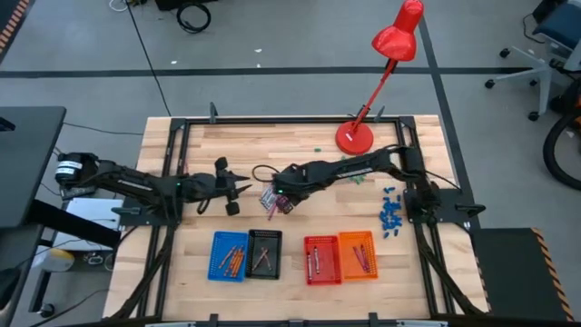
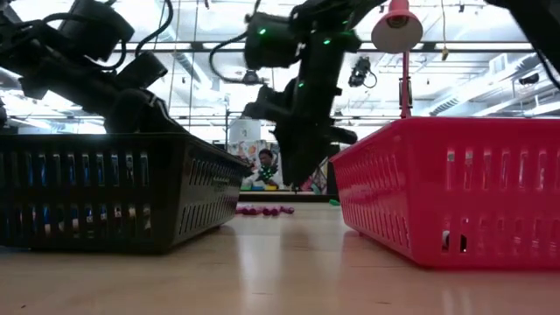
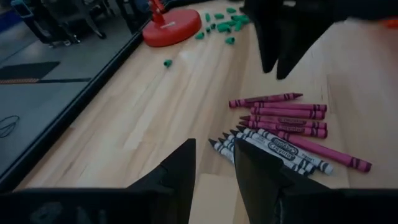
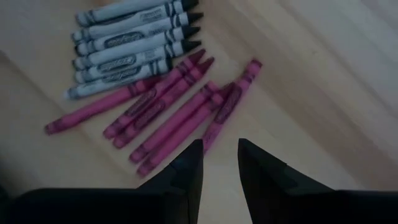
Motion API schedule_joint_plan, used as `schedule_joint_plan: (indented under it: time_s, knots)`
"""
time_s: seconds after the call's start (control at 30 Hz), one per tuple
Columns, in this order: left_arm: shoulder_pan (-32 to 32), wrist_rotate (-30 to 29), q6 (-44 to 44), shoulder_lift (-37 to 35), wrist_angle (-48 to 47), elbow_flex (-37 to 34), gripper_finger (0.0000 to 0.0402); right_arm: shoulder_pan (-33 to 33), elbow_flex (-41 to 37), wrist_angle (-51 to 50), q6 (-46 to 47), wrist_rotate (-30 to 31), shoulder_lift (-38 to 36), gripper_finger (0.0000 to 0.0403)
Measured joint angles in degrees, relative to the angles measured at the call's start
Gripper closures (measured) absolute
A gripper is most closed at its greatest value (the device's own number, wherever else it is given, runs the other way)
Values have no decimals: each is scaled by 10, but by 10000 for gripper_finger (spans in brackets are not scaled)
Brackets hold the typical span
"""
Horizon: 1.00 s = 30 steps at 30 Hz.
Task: Sort crayons
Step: Put the violet crayon into the orange basket
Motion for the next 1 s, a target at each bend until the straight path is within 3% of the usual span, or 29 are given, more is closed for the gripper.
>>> schedule_joint_plan:
  time_s: [0.23, 1.0]
  knots:
    - [-2, -10, -24, -19, -10, -4, 283, -10, 54, -40, -20, 11, 47, 298]
    - [-2, -9, -24, -19, -17, -4, 283, -16, -11, 28, -7, 4, 44, 298]
